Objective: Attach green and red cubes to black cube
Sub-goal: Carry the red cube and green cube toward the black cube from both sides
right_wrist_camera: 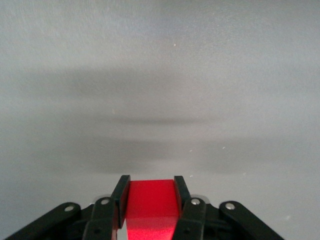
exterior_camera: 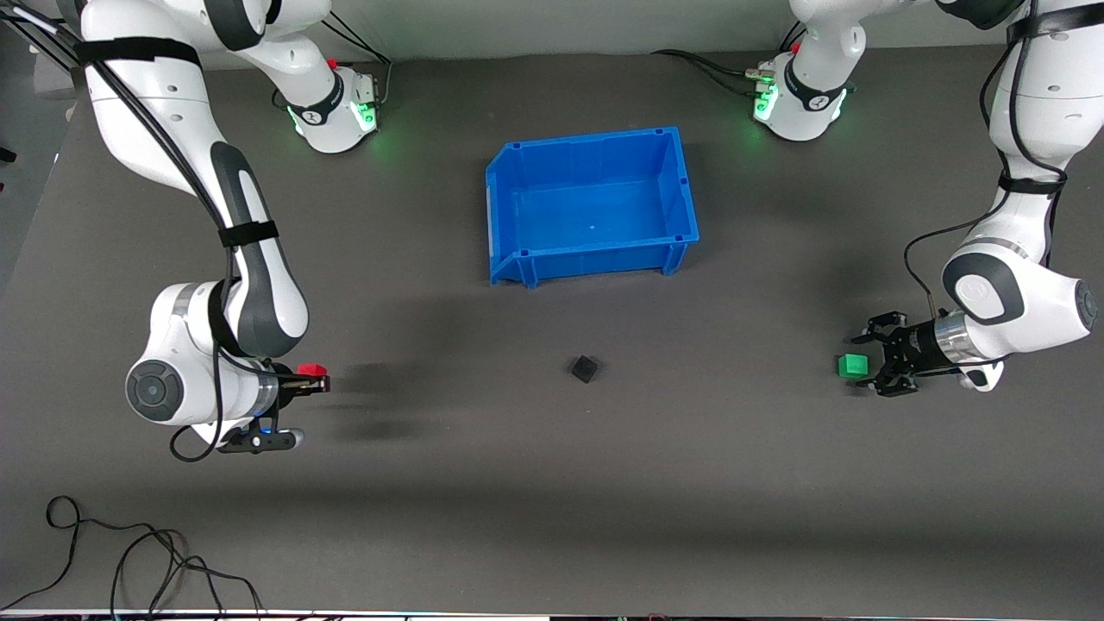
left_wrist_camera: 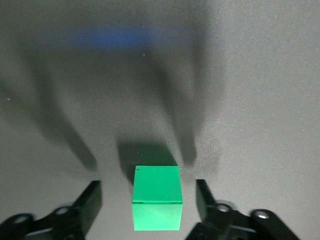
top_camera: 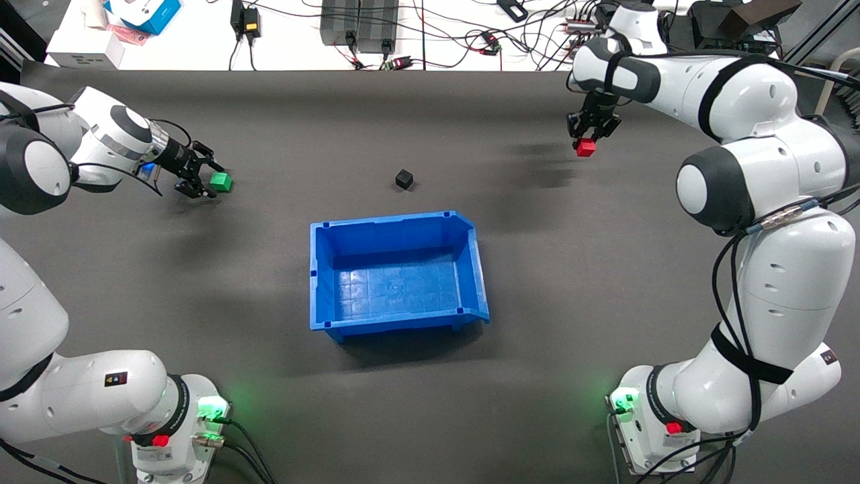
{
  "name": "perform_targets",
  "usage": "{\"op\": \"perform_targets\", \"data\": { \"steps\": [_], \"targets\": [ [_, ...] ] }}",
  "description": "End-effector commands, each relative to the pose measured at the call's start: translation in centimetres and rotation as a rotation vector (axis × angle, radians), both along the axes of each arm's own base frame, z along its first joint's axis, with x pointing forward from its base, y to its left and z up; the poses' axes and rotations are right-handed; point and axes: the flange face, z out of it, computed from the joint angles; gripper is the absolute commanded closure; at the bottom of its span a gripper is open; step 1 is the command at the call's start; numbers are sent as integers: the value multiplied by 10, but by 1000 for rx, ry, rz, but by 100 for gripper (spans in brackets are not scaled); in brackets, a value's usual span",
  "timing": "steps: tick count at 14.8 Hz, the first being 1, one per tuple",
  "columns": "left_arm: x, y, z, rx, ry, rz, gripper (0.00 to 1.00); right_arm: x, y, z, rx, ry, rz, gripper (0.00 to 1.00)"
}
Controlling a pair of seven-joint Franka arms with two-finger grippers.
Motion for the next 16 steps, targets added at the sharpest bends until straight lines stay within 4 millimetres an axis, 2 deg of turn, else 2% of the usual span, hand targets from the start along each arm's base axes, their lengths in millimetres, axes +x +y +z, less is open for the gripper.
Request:
{"op": "perform_targets", "data": {
  "steps": [1, 2, 4, 6, 7, 10, 12, 14, 16],
  "targets": [
    [3, -1, 9, -8, -23, -5, 83, -7, 44, -2, -67, 37, -231, 100],
    [5, -2, 15, -11, -25, 2, 86, -13, 66, -3, -102, 54, -323, 100],
    [14, 3, 28, -13, -44, 12, 90, -30, 135, 0, -183, 55, -521, 100],
    [22, 7, 47, -50, -29, 19, 94, -45, 202, -5, -239, 43, -696, 100],
    [29, 7, 60, -71, -22, 18, 94, -47, 220, -9, -251, 50, -757, 100],
    [54, 3, 103, -109, 36, 111, 95, -38, 251, -31, -118, 226, -970, 100],
    [64, -11, 118, -113, 67, 173, 95, -29, 263, -47, -54, 313, -1058, 100],
    [68, -38, 127, -111, 84, 187, 95, -25, 269, -64, -94, 290, -1103, 100],
    [71, -77, 127, -100, 108, 183, 95, -26, 271, -65, -126, 259, -1110, 100]
  ]
}}
